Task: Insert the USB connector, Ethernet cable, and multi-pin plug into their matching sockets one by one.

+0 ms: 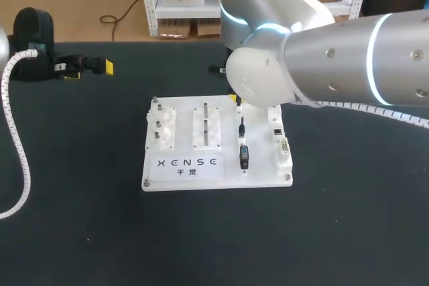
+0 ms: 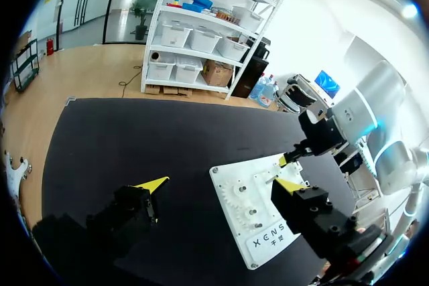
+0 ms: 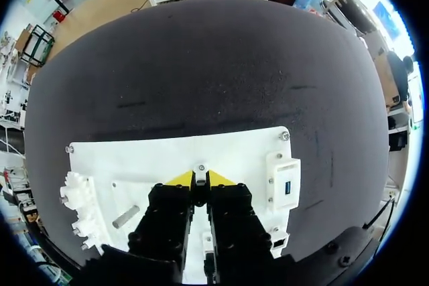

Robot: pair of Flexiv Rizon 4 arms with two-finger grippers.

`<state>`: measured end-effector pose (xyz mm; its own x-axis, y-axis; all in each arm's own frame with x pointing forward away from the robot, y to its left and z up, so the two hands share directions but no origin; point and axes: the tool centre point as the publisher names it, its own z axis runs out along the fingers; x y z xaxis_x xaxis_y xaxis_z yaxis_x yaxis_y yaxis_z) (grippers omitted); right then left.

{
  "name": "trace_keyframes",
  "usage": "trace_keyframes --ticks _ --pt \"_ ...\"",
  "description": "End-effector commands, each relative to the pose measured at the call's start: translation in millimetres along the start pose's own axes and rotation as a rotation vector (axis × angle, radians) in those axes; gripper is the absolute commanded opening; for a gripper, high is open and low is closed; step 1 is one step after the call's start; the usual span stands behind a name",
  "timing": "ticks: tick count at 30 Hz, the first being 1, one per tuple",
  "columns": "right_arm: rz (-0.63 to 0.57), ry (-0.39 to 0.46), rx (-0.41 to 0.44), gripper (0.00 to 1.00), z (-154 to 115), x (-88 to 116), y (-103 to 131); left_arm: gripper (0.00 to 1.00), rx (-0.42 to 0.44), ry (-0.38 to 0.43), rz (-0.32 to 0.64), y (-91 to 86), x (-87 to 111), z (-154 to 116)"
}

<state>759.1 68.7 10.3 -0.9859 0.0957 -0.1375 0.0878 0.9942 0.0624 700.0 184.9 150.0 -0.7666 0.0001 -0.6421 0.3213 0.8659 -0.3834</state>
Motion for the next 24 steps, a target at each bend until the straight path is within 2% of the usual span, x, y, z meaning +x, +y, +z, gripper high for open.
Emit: trace_keyframes --ticks 1,13,24 --pt "0.000 -0.012 0.000 0.00 -6.1 0.7 2.4 1.00 0.000 0.000 0.000 0.0 0.0 0.0" --pt "0.010 -0.044 -0.007 0.00 -25.0 -1.5 -4.7 1.00 0.000 0.000 0.000 0.0 0.0 0.0" --pt "0.038 -0.075 -0.019 0.00 -46.3 -0.2 -37.6 1.00 0.000 0.000 0.000 0.0 0.0 0.0"
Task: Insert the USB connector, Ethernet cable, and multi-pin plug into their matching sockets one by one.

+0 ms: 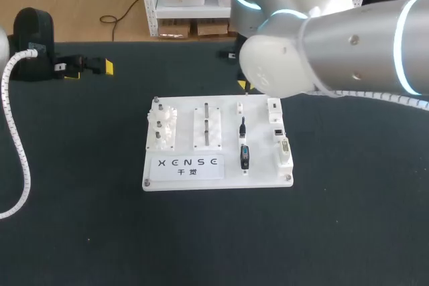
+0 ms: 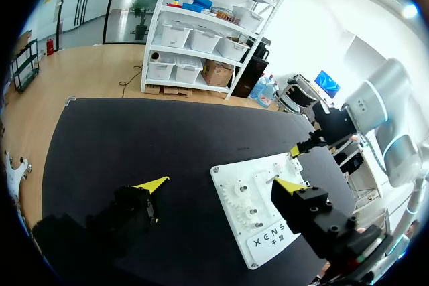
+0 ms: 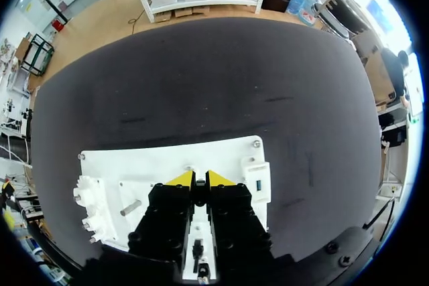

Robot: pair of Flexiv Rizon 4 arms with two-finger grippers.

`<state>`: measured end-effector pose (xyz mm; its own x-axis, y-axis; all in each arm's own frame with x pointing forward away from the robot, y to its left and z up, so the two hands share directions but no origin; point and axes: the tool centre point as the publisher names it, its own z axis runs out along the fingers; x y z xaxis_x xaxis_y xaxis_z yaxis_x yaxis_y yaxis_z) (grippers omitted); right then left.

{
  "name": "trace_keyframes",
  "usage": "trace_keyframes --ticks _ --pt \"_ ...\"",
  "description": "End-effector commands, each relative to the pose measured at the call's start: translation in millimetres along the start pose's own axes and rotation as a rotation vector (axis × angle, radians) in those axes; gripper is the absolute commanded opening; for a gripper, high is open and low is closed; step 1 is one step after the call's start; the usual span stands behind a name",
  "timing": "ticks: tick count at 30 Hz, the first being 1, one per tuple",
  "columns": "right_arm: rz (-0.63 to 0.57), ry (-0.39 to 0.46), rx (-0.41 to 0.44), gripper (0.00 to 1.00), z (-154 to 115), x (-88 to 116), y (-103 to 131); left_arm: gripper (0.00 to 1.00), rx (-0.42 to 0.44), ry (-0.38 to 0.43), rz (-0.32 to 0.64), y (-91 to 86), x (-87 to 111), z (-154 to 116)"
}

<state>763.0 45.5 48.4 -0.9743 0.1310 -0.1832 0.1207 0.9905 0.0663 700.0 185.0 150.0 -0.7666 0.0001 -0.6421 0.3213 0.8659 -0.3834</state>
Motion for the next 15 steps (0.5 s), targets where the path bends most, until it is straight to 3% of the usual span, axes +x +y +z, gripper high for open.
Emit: trace_keyframes --ticks 1,15 --pt "0.006 -0.026 -0.020 0.00 -9.4 10.5 -21.0 1.00 0.000 0.000 0.000 0.0 0.0 0.0" --pt "0.061 0.007 0.003 0.00 -0.3 20.5 -59.3 1.00 0.000 0.000 0.000 0.0 0.0 0.0"
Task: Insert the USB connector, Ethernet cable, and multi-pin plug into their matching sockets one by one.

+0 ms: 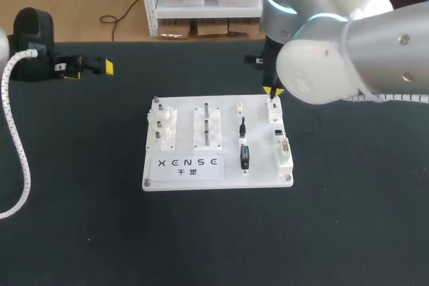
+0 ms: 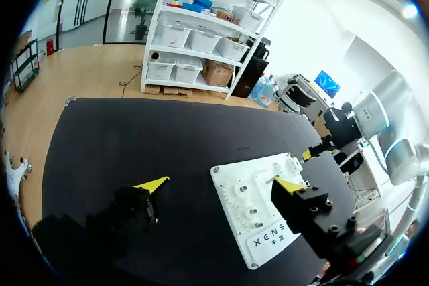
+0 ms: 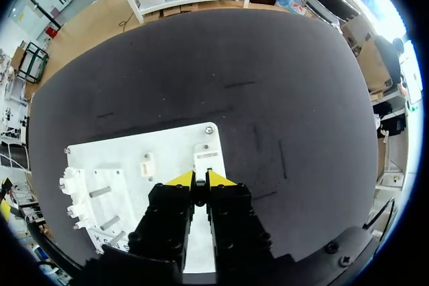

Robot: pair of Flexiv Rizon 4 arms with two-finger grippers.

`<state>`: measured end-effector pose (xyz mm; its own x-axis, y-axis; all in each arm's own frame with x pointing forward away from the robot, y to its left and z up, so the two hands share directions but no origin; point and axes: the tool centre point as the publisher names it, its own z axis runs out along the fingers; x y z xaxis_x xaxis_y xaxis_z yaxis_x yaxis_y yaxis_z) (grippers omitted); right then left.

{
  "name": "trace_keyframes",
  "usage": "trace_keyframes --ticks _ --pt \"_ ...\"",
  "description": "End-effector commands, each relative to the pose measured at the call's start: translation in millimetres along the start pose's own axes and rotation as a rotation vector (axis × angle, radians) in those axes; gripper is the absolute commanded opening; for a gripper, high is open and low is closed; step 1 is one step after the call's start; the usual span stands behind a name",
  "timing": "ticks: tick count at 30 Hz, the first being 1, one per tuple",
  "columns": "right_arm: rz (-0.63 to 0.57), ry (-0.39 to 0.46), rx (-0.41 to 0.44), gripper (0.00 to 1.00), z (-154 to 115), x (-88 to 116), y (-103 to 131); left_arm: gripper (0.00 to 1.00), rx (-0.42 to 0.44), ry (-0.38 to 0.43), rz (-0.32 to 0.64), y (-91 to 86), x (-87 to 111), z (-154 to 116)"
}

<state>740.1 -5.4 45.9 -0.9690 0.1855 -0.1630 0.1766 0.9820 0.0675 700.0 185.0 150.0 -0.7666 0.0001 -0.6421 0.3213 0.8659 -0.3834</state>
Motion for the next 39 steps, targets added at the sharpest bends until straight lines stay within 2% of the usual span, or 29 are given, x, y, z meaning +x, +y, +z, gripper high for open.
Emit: trace_keyframes --ticks 1,22,39 --pt "0.006 -0.009 -0.006 0.00 4.7 4.1 -6.6 1.00 0.000 0.000 0.000 0.0 0.0 0.0" --pt "0.021 0.002 0.024 0.00 21.1 -0.2 -10.0 1.00 0.000 0.000 0.000 0.0 0.0 0.0" --pt "0.020 -0.007 0.032 0.00 23.7 -5.5 -8.5 1.00 0.000 0.000 0.000 0.0 0.0 0.0"
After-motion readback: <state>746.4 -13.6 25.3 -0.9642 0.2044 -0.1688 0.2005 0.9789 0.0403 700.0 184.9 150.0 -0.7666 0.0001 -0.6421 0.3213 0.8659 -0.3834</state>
